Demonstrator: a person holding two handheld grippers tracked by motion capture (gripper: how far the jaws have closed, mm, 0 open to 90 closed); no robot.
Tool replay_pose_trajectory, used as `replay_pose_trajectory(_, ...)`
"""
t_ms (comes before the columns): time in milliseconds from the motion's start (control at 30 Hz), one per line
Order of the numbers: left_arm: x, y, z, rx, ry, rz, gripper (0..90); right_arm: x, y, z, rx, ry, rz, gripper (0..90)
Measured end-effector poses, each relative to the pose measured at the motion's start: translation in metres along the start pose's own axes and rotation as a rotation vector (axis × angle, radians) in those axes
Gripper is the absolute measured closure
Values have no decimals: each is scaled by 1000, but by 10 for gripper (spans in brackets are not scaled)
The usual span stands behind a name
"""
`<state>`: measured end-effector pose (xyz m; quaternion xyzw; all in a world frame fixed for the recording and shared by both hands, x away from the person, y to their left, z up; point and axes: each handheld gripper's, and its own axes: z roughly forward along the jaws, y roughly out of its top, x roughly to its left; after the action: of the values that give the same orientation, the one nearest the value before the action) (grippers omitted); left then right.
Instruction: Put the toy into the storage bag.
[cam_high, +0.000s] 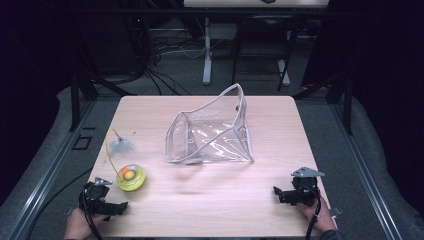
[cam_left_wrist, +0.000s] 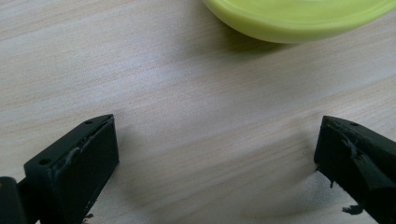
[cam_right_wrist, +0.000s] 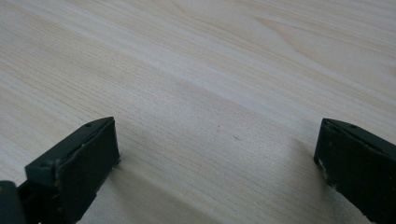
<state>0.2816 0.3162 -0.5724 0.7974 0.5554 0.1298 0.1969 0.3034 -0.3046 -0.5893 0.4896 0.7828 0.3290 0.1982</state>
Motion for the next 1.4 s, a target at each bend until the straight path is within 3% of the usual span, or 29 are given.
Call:
replay_pose_trajectory(200,2,3,-5,25,-20,-17,0,0,0,0,-1,0,0,0)
replay_pose_trajectory(367,-3,8,-24,-14,-1,-10,0,0,0,0,-2,0,1,0)
replay_pose_trajectory(467,-1,15,-31,-3,4,3,1,0,0,0,0,0,0,0)
replay_pose_trajectory(667,2,24,-39,-7,-20,-7,0,0,0,0,0,0,0,0)
replay_pose_trajectory(967,2,34,-56,-48,-28,-2,0,0,0,0,-1,0,-1,0)
replay_pose_trajectory(1300,7,54,-72,-105,-75,5,0,0,0,0,-1,-1,0,0)
replay_pose_trajectory(1400,8,62,-77,-121,-71,11,0,0,0,0,0,0,-1,0)
